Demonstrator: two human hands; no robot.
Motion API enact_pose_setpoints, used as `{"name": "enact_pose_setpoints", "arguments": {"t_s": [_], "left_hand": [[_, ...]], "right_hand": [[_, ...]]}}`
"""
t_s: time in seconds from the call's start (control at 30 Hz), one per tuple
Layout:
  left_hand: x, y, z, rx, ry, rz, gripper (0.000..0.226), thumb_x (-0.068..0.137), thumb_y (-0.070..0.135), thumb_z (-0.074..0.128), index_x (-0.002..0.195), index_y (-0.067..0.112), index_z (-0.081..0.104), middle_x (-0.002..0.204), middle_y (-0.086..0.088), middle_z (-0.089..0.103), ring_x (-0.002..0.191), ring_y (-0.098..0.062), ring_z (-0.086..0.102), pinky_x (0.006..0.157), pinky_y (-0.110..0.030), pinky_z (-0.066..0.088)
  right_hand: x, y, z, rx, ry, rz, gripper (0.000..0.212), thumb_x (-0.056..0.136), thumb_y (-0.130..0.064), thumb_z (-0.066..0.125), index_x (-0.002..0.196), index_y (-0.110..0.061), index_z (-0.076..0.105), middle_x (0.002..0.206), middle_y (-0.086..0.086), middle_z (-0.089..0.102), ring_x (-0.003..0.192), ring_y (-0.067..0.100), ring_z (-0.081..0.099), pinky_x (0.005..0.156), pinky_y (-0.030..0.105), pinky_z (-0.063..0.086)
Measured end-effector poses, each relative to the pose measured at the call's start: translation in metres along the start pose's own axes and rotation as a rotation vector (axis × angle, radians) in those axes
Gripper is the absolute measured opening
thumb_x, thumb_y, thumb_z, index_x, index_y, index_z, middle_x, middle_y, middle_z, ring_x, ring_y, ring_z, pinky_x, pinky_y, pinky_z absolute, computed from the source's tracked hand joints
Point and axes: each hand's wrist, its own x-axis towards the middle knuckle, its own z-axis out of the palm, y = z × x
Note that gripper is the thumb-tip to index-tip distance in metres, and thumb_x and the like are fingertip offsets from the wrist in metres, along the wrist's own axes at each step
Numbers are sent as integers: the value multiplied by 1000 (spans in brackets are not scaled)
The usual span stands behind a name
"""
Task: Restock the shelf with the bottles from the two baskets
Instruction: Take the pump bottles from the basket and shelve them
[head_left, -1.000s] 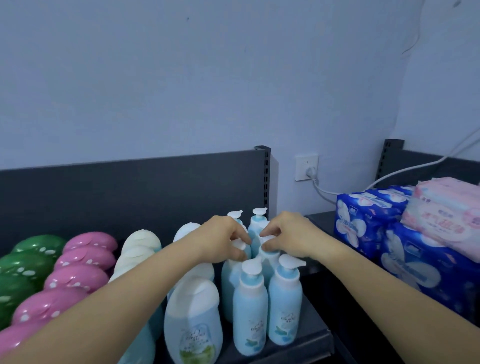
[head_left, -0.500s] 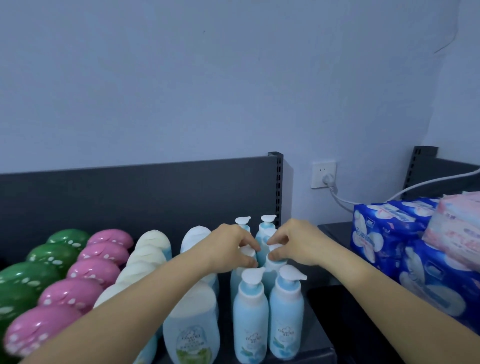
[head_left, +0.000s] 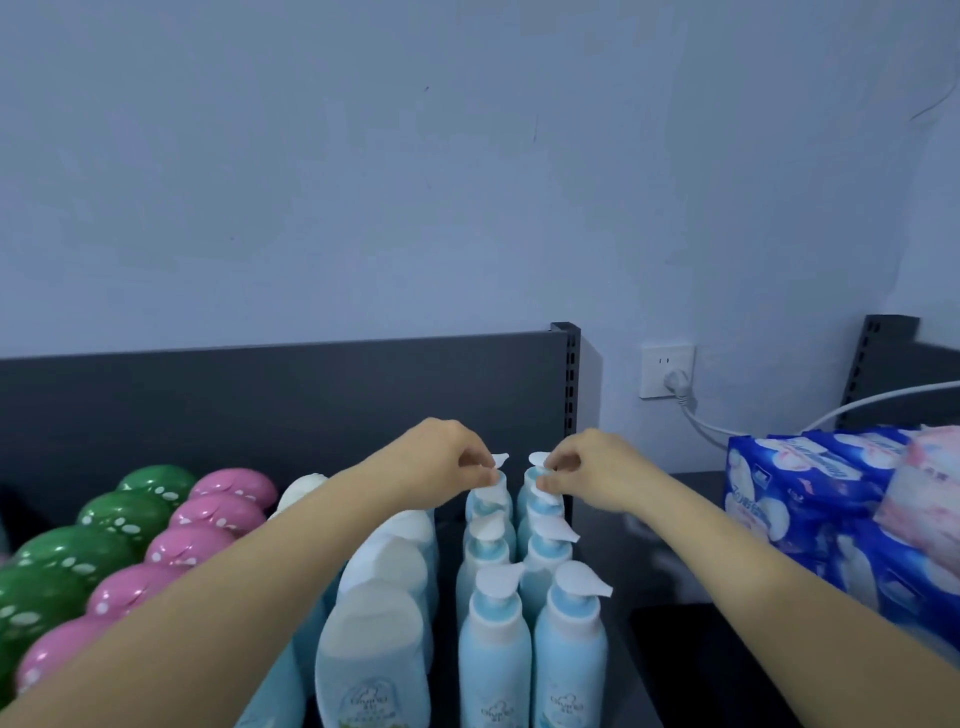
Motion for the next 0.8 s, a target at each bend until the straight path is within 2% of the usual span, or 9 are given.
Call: {"name": "enact_pose_setpoints", "arguments": {"t_s": [0.1, 0.17, 0.33, 0.47, 0.57, 0.63, 0.73, 0.8], "left_hand": [[12, -2, 13, 11, -62, -19, 34, 87, 44, 61, 115, 26, 66, 97, 11, 55, 94, -11, 55, 89, -29, 47], [18, -4, 21, 16, -100, -8, 36, 87, 46, 61, 117, 27, 64, 97, 10, 52, 91, -11, 51, 85, -26, 44], [26, -4, 29, 4, -121, 36, 28, 89, 39, 59, 114, 28, 66, 97, 10, 58, 87, -11, 49, 79, -25, 40], [30, -7, 31, -26, -95, 34, 25, 87, 41, 63, 108, 30, 69, 108, 10, 64, 91, -10, 54, 78, -23, 41], [33, -6, 33, -17, -80, 29, 25, 86, 43, 62, 108, 32, 69, 111, 11, 64, 94, -11, 55, 78, -24, 41], [34, -7, 33, 9, -94, 41, 26, 86, 44, 62, 108, 32, 68, 113, 13, 64, 92, -10, 53, 78, -24, 40], [35, -12, 27, -22, -122, 48, 32, 86, 47, 62, 113, 32, 66, 111, 14, 63, 94, -9, 54, 85, -26, 45], [37, -16, 21, -74, -46, 41, 30, 86, 46, 61, 112, 31, 67, 106, 14, 65, 95, -8, 58, 89, -29, 48]], "right_hand": [[6, -1, 10, -34, -45, 11, 41, 78, -43, 70, 113, -23, 66, 103, -6, 61, 100, 16, 59, 85, 28, 47], [9, 1, 14, -30, -52, 18, 41, 76, -39, 72, 114, -24, 66, 108, -4, 62, 101, 16, 59, 84, 26, 46], [17, 5, 16, 24, -56, 16, 39, 75, -31, 75, 112, -21, 68, 96, -6, 58, 96, 13, 59, 82, 23, 45], [18, 6, 14, 84, -53, 27, 36, 74, -25, 76, 109, -22, 69, 95, -7, 60, 95, 13, 61, 88, 28, 50], [19, 9, 13, 144, -88, 31, 34, 76, -19, 74, 109, -21, 69, 88, -8, 59, 77, 11, 58, 84, 31, 54], [19, 12, 12, 154, -105, 22, 33, 76, -19, 74, 109, -21, 69, 90, -6, 59, 71, 7, 55, 81, 30, 54], [18, 15, 7, 151, -135, 5, 35, 77, -25, 74, 111, -21, 68, 95, -5, 61, 81, 7, 58, 86, 27, 50], [20, 16, -1, 159, -103, 7, 32, 78, -30, 73, 109, -22, 68, 91, -6, 63, 83, 10, 61, 87, 27, 50]]}}
